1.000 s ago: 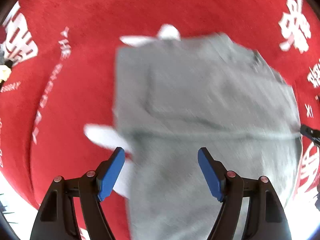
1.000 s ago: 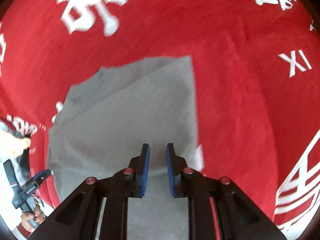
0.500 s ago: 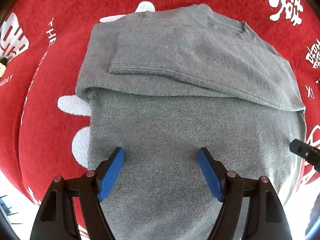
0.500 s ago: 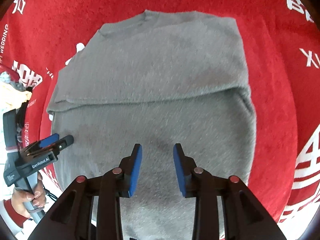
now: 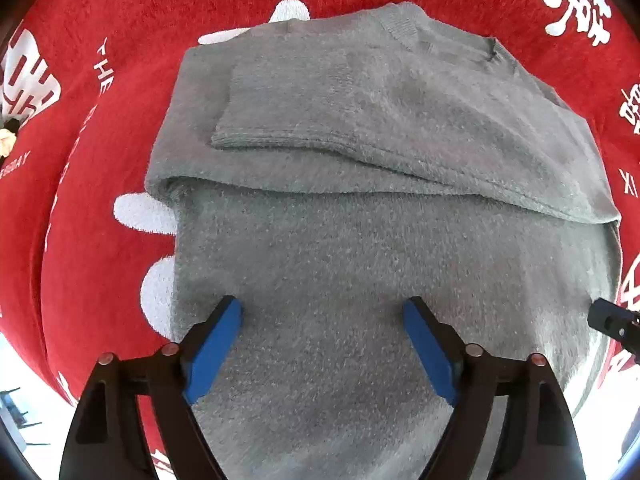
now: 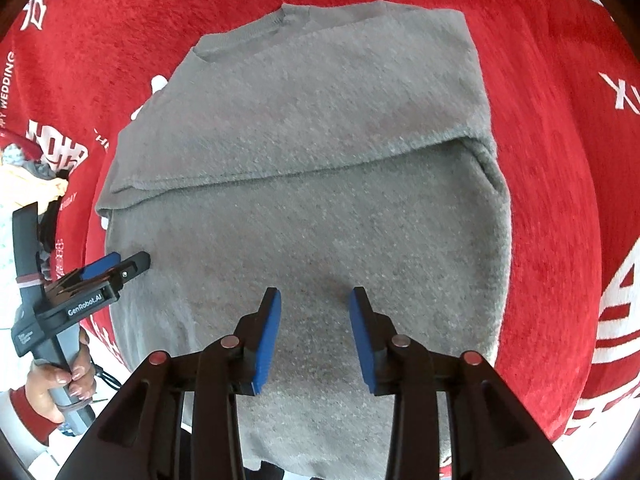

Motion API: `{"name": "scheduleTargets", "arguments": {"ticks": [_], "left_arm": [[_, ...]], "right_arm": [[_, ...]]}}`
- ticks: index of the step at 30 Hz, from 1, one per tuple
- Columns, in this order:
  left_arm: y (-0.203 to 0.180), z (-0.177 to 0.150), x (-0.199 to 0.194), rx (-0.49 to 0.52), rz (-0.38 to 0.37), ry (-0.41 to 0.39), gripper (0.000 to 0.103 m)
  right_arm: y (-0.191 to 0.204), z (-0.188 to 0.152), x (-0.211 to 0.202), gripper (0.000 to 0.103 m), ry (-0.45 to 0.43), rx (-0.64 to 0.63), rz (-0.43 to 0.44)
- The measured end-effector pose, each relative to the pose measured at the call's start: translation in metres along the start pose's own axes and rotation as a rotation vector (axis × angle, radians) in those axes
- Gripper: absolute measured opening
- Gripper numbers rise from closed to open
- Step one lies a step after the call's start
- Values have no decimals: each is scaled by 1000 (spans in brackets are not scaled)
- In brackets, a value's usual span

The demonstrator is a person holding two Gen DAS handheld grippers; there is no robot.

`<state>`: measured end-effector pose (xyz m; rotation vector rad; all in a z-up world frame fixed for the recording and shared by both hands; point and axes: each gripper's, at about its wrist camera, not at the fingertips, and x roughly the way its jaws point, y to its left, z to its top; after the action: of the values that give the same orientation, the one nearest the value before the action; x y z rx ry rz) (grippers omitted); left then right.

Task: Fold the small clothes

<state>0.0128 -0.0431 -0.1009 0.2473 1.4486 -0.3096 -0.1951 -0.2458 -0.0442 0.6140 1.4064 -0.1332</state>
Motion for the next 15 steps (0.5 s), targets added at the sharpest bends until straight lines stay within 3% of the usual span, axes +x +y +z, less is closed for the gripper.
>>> {"name": "scheduleTargets", "arguments": {"ticks": [4, 9, 15], "left_arm": [[-4, 3, 9, -17, 4, 5, 103], [-6, 9, 17, -27, 7, 35, 103], [-10, 16, 24, -22, 17, 13, 103]], "right_arm": [[-5, -3, -1, 39, 11, -5, 14], [-10, -5, -5, 39, 20, -22, 31], [-22, -9, -9, 39, 27, -30, 79]]}}
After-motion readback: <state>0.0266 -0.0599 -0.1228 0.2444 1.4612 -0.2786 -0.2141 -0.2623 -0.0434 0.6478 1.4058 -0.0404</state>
